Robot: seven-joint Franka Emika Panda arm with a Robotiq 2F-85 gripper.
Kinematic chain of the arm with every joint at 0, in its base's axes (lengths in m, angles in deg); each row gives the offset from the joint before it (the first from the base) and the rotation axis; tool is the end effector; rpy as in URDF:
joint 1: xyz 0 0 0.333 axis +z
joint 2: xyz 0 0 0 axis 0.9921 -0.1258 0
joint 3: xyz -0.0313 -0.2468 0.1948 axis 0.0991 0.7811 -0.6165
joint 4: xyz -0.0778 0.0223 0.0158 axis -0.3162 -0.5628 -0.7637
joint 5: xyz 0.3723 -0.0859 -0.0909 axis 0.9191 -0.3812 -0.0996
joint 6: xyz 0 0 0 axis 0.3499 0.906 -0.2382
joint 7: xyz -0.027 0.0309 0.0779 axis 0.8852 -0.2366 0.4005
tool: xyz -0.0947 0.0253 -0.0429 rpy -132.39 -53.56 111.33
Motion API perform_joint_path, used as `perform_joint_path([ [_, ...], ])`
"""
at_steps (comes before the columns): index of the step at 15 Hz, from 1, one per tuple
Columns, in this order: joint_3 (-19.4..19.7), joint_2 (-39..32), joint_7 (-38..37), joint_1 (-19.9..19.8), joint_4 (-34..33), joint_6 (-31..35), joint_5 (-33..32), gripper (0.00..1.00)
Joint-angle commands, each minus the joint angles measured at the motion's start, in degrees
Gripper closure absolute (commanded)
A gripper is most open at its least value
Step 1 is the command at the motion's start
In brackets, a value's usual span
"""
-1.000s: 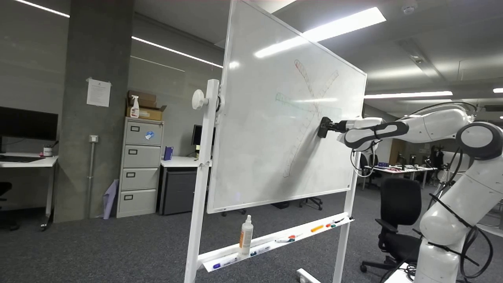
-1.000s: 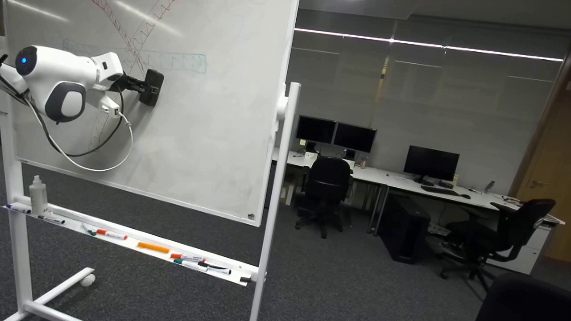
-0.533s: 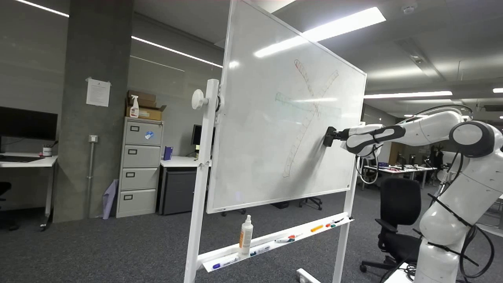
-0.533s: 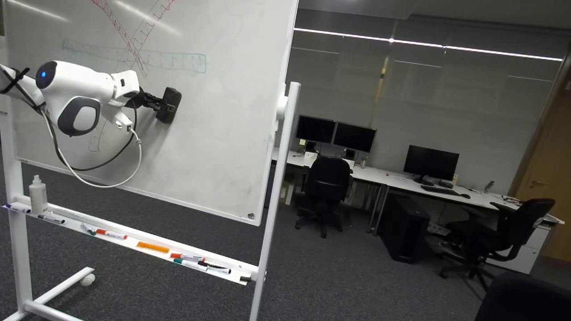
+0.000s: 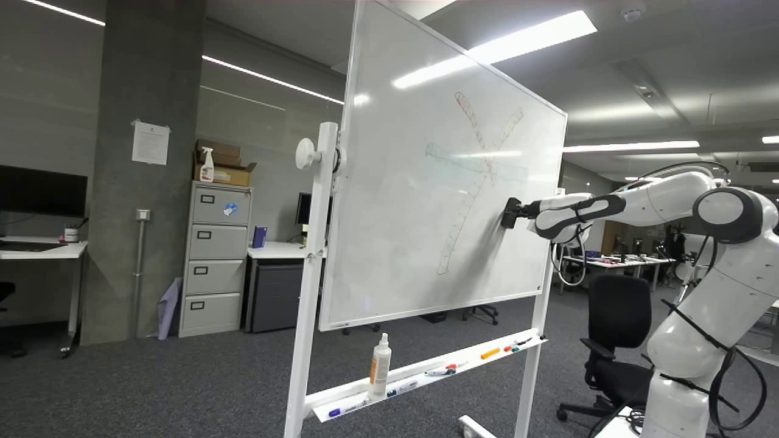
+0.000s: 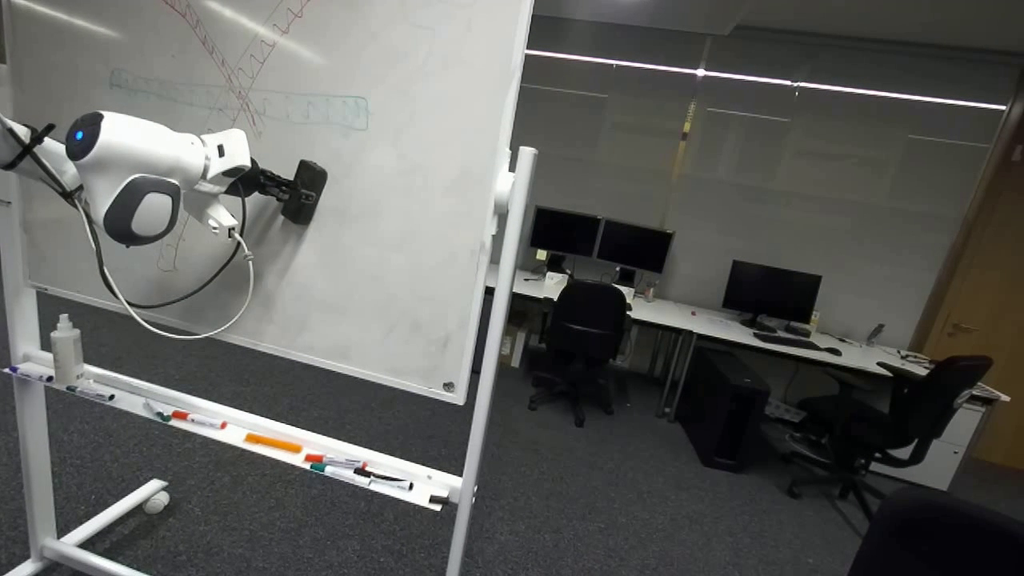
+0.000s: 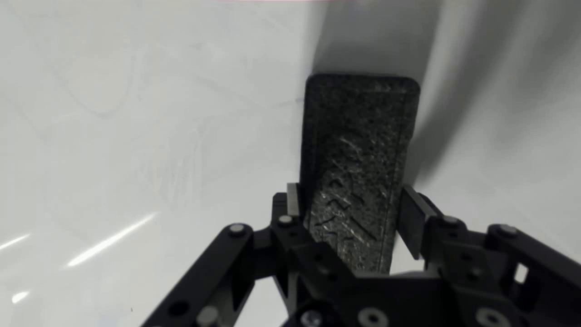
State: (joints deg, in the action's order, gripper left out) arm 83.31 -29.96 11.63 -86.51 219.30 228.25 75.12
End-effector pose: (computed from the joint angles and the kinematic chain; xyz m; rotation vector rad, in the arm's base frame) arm 0.4432 -0.1203 0.6331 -2.2937 0.5811 -2.0464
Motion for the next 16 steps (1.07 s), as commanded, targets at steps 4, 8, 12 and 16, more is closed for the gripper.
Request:
perform_joint_path([
  [4, -13.8, 0.4, 1.1, -9.5, -1.8, -0.3, 4.0, 0.7],
  [8, -21.9, 4.3, 0.7, -13.9, -1.3, -1.2, 4.0, 0.7],
  [12, -27.4, 6.8, 0.1, -15.6, -2.3, -2.0, 3.8, 0.7],
  [16, -27.2, 6.7, -0.8, -13.6, -1.4, -2.2, 3.2, 0.45],
])
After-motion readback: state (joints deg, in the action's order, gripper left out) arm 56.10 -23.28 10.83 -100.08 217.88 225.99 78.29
